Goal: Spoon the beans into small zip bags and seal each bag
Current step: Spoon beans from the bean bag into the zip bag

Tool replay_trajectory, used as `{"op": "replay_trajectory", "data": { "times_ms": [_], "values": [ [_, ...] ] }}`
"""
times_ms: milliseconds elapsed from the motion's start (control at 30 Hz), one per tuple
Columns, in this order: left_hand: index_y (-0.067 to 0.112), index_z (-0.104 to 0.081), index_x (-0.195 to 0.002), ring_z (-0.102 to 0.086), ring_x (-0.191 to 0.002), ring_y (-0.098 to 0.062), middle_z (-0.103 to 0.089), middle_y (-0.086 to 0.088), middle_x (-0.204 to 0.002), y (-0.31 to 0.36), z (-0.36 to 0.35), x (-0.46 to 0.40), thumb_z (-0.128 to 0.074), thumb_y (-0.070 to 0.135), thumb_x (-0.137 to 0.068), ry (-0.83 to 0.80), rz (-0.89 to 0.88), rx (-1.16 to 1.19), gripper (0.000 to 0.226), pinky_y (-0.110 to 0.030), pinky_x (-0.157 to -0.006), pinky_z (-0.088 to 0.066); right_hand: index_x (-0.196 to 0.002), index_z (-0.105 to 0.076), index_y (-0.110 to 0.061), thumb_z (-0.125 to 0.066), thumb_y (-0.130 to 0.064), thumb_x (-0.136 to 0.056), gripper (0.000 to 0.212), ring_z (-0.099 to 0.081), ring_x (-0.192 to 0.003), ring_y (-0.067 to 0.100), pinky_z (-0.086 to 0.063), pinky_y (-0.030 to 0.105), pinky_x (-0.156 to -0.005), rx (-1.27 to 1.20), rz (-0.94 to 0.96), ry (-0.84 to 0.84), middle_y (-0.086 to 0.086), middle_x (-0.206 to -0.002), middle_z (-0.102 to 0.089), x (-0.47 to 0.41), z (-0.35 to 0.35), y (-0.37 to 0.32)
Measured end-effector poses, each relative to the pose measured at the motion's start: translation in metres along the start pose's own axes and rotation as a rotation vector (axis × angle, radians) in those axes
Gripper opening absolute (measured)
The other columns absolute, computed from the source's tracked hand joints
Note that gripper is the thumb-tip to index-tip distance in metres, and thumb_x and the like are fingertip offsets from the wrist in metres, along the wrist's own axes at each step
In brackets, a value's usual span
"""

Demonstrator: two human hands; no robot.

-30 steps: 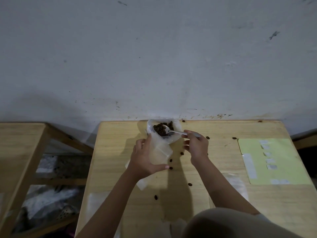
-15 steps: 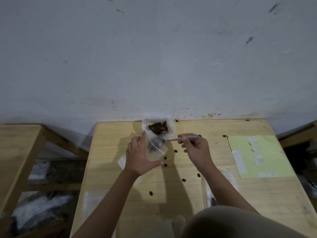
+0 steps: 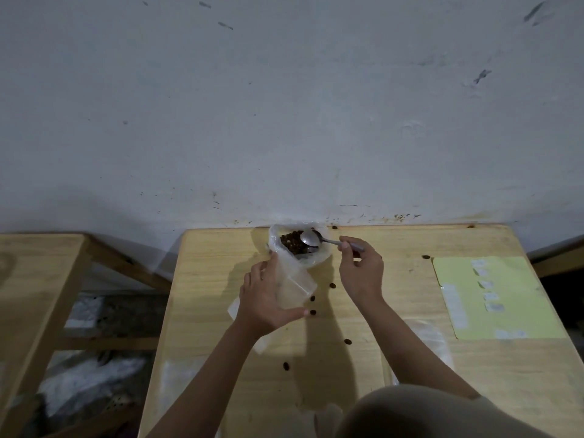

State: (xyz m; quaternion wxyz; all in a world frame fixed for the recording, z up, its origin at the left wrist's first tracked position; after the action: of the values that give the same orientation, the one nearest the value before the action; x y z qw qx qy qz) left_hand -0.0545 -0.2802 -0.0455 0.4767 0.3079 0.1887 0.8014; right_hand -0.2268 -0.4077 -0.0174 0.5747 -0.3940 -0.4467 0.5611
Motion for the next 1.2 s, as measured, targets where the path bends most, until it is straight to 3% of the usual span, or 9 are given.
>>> {"op": "replay_trajectory", "data": {
  "times_ms": [100,233,400,567,767,967,1200],
  "values": [
    [0.027,-0.004,-0.15,-0.024,-0.13,-0.022,-0.024,0.001,-0.145,0.002,-0.002,-0.003,-0.061,0.081,-0.043,-0.013,-0.032,0.005,0.133,-0.044,-0.107,-0.029,-0.1,-0.069,-0.006,-0.056,-0.01,-0.093,0.015,-0.059,-0.082,0.002,-0.044,0.005,-0.059,0.045,0.028,0.002,-0.004,-0.092,-0.064,-0.001,-0.015,0.004],
    [0.027,-0.006,-0.15,-0.025,-0.128,-0.019,-0.024,0.005,-0.145,0.006,-0.005,-0.009,-0.063,0.079,-0.045,-0.028,-0.058,0.027,0.131,-0.043,-0.107,-0.029,-0.099,-0.07,-0.004,-0.054,-0.009,-0.092,0.018,-0.059,-0.085,0.009,-0.043,0.003,-0.064,0.046,-0.06,-0.002,-0.002,-0.093,-0.065,0.002,-0.032,0.019],
    [0.029,-0.007,-0.15,-0.025,-0.129,-0.017,-0.024,0.008,-0.146,0.005,-0.007,-0.012,-0.066,0.078,-0.049,-0.025,-0.083,0.051,0.127,-0.042,-0.107,-0.028,-0.095,-0.073,-0.006,-0.055,-0.014,-0.093,0.019,-0.062,-0.087,0.014,-0.048,0.026,-0.077,-0.032,-0.327,-0.013,0.004,-0.094,-0.07,0.005,-0.049,0.038],
    [0.031,-0.007,-0.149,-0.025,-0.124,-0.014,-0.025,0.009,-0.144,0.005,-0.004,-0.01,-0.068,0.075,-0.049,-0.016,-0.088,0.041,0.126,-0.04,-0.104,-0.029,-0.084,-0.071,-0.018,-0.058,-0.015,-0.092,0.016,-0.057,-0.067,0.013,-0.051,0.037,-0.077,-0.216,-0.506,0.012,0.004,-0.081,-0.071,0.006,-0.046,0.045],
    [0.028,-0.007,-0.15,-0.026,-0.123,-0.015,-0.027,0.007,-0.141,0.001,-0.002,-0.005,-0.064,0.079,-0.045,-0.007,-0.071,0.023,0.13,-0.04,-0.105,-0.029,-0.096,-0.071,-0.008,-0.056,-0.013,-0.093,0.016,-0.05,-0.057,0.011,-0.044,0.029,-0.056,-0.27,-0.524,0.03,0.003,-0.077,-0.069,0.004,-0.024,0.037],
    [0.026,-0.007,-0.15,-0.025,-0.128,-0.02,-0.025,0.003,-0.144,-0.003,0.001,0.002,-0.061,0.082,-0.043,0.006,-0.033,-0.013,0.133,-0.044,-0.108,-0.028,-0.088,-0.072,-0.015,-0.056,-0.013,-0.093,0.017,-0.052,-0.063,0.012,-0.045,0.028,-0.057,-0.274,-0.428,-0.004,0.002,-0.077,-0.069,0.01,0.01,0.018],
    [0.025,-0.007,-0.15,-0.02,-0.134,-0.025,-0.023,0.0,-0.149,0.003,0.007,0.005,-0.077,0.066,-0.053,0.052,0.002,-0.059,0.126,-0.044,-0.11,-0.025,-0.087,-0.072,-0.014,-0.057,-0.012,-0.092,0.016,-0.052,-0.059,0.007,-0.045,0.023,-0.053,-0.233,-0.257,-0.071,0.001,-0.074,-0.068,0.028,0.036,-0.004]
  ]
}}
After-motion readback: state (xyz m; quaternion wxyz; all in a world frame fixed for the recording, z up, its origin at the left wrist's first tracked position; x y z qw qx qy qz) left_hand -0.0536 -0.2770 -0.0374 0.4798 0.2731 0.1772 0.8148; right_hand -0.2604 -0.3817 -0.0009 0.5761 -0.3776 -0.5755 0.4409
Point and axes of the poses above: each hand's wrist, its own x-axis away from the middle knuckle, its own z-axis out of the back of the hand, y = z × x, the point moved 7 cm from there along -x, towards the middle knuckle
